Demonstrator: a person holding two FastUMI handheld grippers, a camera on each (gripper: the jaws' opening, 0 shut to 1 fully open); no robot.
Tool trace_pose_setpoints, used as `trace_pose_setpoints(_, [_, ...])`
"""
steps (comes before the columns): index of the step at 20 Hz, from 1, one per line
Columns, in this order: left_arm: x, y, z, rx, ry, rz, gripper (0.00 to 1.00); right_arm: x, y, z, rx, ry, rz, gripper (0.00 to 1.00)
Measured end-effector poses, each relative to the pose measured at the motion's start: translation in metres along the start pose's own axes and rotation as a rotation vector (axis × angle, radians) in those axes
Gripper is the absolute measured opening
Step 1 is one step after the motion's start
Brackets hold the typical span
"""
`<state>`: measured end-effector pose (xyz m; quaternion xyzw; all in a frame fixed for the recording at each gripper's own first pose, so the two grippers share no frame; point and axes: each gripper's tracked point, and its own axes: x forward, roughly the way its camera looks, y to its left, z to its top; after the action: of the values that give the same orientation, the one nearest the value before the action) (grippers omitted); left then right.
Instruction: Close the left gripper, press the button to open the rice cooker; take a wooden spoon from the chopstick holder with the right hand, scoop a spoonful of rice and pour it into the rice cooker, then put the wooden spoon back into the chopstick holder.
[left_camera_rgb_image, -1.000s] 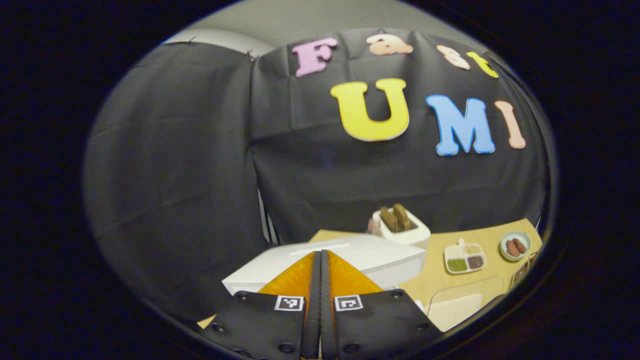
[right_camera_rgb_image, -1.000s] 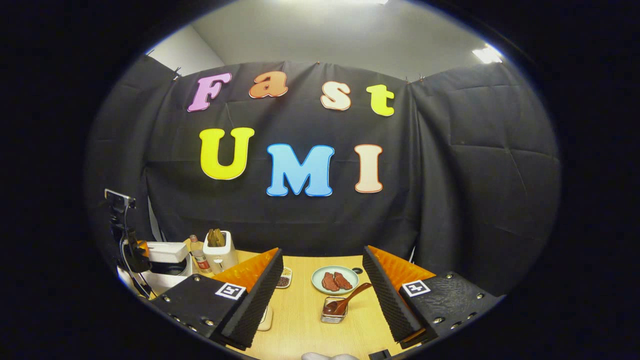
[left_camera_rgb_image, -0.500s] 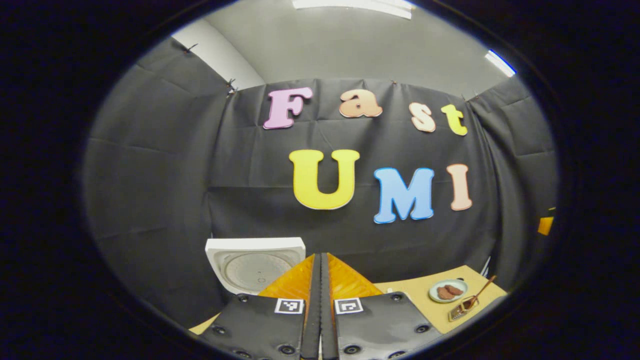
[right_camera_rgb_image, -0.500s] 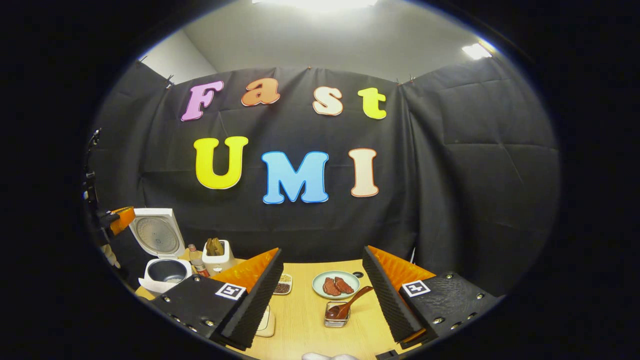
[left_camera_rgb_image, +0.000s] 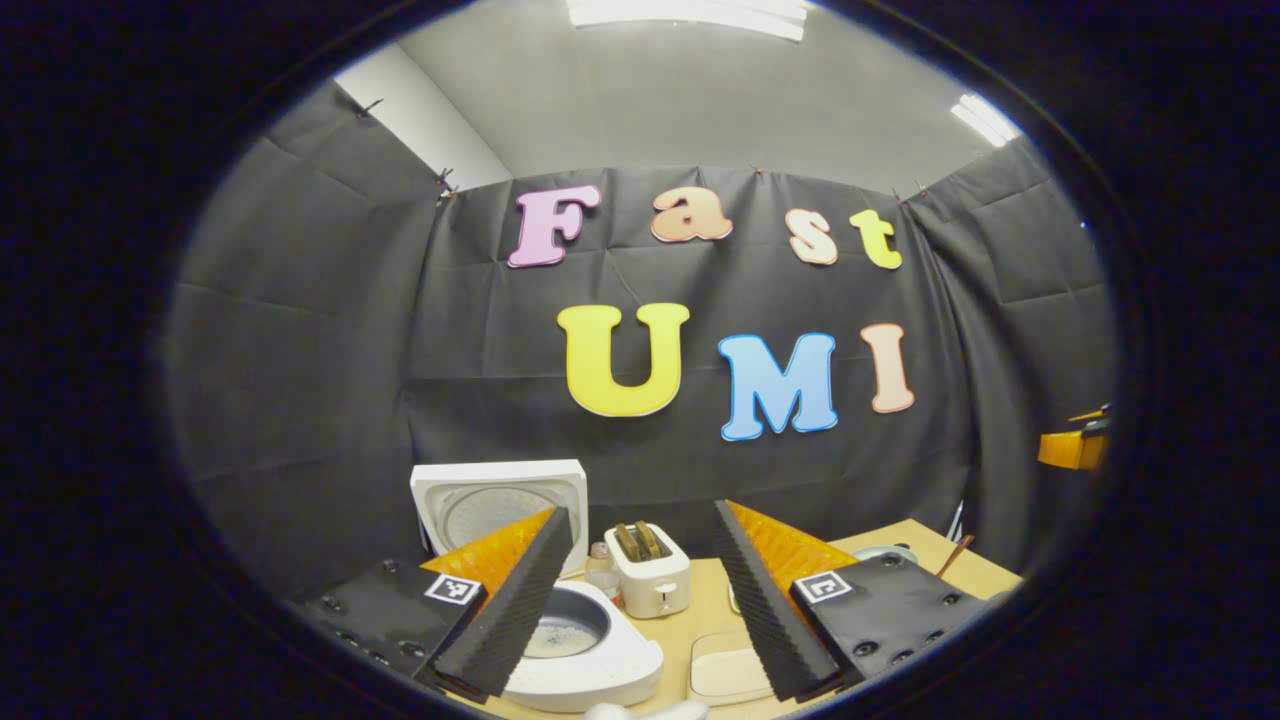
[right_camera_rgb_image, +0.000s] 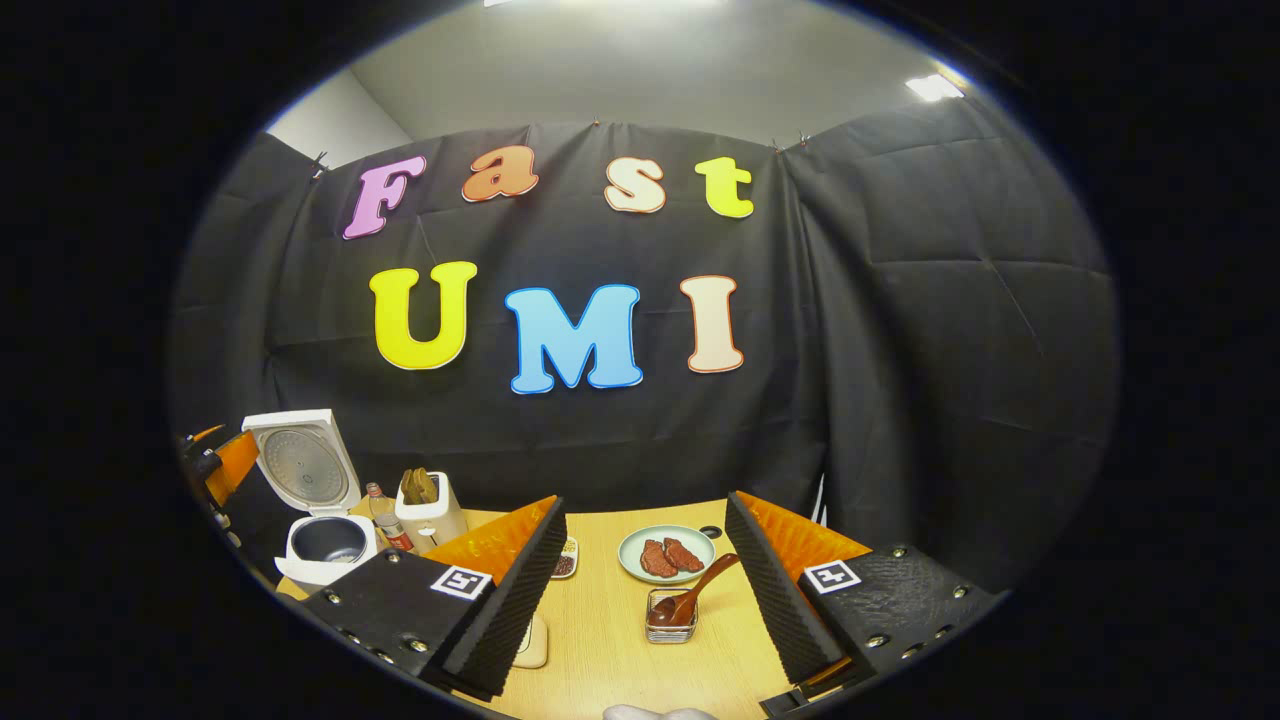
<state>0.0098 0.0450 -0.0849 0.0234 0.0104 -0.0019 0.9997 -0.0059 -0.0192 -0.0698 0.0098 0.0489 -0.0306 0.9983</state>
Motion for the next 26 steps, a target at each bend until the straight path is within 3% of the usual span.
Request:
trace_pose_setpoints(4, [-0.004, -0.005, -0.002, -0.013, 0.003, -0.014, 0.94, 0.0, -0.004, -0.006, 0.009, -0.012, -0.018, 0.98])
trace_pose_setpoints(7, [-0.005, 0.0, 0.0, 0.0, -0.009, 0.02, 0.96, 0.002, -0.011, -0.027, 0.052, 0.005, -0.028, 0.98])
trace_pose_setpoints(14, [-0.008, -0.024, -0.011, 0.056, -0.015, -0.003, 0.96, 0.027, -0.037, -0.145, 0.123, 0.175, -0.074, 0.98])
trace_pose_setpoints(20, [0.005, -0.049, -0.035, 0.05, 0.067, -0.029, 0.98, 0.089, -0.051, -0.235, 0.232, 0.285, -0.07, 0.98])
trace_pose_setpoints(26, [0.028, -0.062, -0.049, 0.093, 0.102, 0.013, 0.99, 0.178, -0.058, -0.26, 0.225, 0.294, -0.049, 0.98])
